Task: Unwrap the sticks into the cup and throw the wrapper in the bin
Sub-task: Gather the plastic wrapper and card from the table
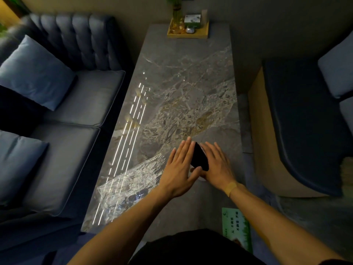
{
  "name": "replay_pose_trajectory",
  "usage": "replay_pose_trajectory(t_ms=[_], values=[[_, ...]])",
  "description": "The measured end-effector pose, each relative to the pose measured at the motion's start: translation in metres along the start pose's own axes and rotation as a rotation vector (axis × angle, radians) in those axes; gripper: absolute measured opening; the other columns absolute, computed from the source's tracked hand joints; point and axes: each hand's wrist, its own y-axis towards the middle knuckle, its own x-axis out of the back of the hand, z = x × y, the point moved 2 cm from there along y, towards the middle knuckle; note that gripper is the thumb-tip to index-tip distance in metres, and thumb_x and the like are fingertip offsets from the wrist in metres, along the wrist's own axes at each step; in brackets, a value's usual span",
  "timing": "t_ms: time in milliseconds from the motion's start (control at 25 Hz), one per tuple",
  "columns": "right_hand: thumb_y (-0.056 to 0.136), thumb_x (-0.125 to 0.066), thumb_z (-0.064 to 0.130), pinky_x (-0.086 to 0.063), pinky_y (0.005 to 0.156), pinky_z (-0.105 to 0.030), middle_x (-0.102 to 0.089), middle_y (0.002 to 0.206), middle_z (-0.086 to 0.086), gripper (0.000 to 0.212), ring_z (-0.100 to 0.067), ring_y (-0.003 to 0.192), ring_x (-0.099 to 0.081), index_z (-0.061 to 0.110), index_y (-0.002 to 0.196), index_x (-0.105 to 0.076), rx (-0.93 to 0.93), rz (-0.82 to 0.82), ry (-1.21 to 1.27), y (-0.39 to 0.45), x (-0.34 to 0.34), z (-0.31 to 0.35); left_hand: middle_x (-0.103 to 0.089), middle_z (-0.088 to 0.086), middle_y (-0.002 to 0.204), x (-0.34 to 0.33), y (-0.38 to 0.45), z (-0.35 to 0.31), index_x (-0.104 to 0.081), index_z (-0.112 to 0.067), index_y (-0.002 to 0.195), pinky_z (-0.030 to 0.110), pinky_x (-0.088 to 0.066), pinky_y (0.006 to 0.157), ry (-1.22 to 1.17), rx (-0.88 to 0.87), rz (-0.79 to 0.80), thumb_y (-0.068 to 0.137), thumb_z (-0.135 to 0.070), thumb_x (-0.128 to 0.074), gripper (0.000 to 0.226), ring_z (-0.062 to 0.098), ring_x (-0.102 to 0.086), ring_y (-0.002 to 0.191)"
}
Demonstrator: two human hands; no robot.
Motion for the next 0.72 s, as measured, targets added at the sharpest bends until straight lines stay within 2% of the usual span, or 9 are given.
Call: replay_pose_trajectory(t_ms=[160, 240, 320, 360, 480, 560, 640, 720], values=[[0.073, -0.066, 0.060, -0.019, 0.119, -0.050, -0.015, 0.162, 0.001, 0.100, -0.022, 0.150, -0.002, 0.027, 0.152, -0.013, 0.001, 0.028, 0.012, -0.003, 0.001, -0.007, 0.012, -0.010, 0.163, 0.003, 0.007, 0.000, 0.005, -0.027, 0.155, 0.042, -0.005, 0.125, 0.018, -0.025, 0.055, 0.095, -0.061, -0.029, 0.076, 0.007, 0.008, 0.151], [0.073, -0.063, 0.064, -0.018, 0.120, -0.048, -0.017, 0.162, -0.001, 0.101, -0.023, 0.150, -0.004, 0.025, 0.152, -0.015, -0.001, 0.006, 0.042, -0.007, 0.004, -0.008, 0.007, -0.010, 0.164, 0.006, 0.004, 0.003, 0.003, -0.031, 0.155, 0.039, -0.008, 0.124, -0.005, -0.032, 0.023, 0.095, -0.061, -0.030, 0.074, 0.008, 0.001, 0.151], [0.073, -0.059, 0.070, -0.022, 0.119, -0.047, -0.023, 0.160, -0.003, 0.099, -0.025, 0.149, -0.010, 0.021, 0.151, -0.021, -0.011, -0.050, 0.107, -0.018, 0.008, -0.010, -0.005, -0.009, 0.165, 0.010, -0.006, 0.010, -0.004, -0.037, 0.153, 0.034, -0.015, 0.120, -0.045, 0.004, -0.044, 0.095, -0.060, -0.031, 0.069, 0.011, -0.010, 0.151], [0.074, -0.059, 0.069, -0.025, 0.117, -0.047, -0.027, 0.158, -0.004, 0.096, -0.026, 0.148, -0.015, 0.020, 0.150, -0.026, -0.017, -0.094, 0.142, -0.027, 0.009, -0.014, -0.015, -0.007, 0.164, 0.012, -0.015, 0.017, -0.013, -0.038, 0.152, 0.034, -0.023, 0.117, -0.052, 0.037, -0.070, 0.095, -0.060, -0.032, 0.064, 0.012, -0.020, 0.148], [0.081, -0.059, 0.058, -0.038, 0.107, -0.041, -0.042, 0.148, -0.005, 0.072, -0.021, 0.137, -0.037, 0.021, 0.141, -0.042, -0.104, -0.250, 0.290, -0.071, 0.001, -0.034, -0.049, -0.003, 0.144, 0.012, -0.052, 0.052, -0.047, -0.031, 0.137, 0.037, -0.045, 0.103, -0.058, 0.133, -0.058, 0.094, -0.054, -0.038, 0.049, 0.017, -0.051, 0.127], [0.086, -0.056, 0.050, -0.040, 0.102, -0.034, -0.052, 0.136, -0.005, 0.054, -0.021, 0.127, -0.048, 0.019, 0.130, -0.054, -0.215, -0.297, 0.351, -0.103, -0.013, -0.051, -0.060, -0.002, 0.131, 0.011, -0.078, 0.083, -0.060, -0.027, 0.125, 0.034, -0.051, 0.092, -0.077, 0.224, 0.021, 0.094, -0.047, -0.048, 0.039, 0.017, -0.061, 0.112], [0.089, -0.061, 0.036, -0.046, 0.095, -0.034, -0.062, 0.121, -0.008, 0.033, -0.028, 0.114, -0.058, 0.015, 0.114, -0.065, -0.306, -0.243, 0.302, -0.124, -0.031, -0.062, -0.063, -0.002, 0.126, 0.012, -0.101, 0.116, -0.064, -0.027, 0.121, 0.034, -0.052, 0.088, -0.064, 0.312, 0.113, 0.092, -0.041, -0.055, 0.033, 0.017, -0.062, 0.106], [0.088, -0.065, 0.029, -0.048, 0.089, -0.033, -0.067, 0.113, -0.009, 0.023, -0.030, 0.107, -0.062, 0.015, 0.107, -0.069, -0.357, -0.060, 0.202, -0.131, -0.047, -0.060, -0.063, -0.001, 0.124, 0.018, -0.116, 0.147, -0.064, -0.027, 0.121, 0.034, -0.052, 0.087, -0.029, 0.378, 0.182, 0.090, -0.040, -0.058, 0.034, 0.016, -0.062, 0.104]])
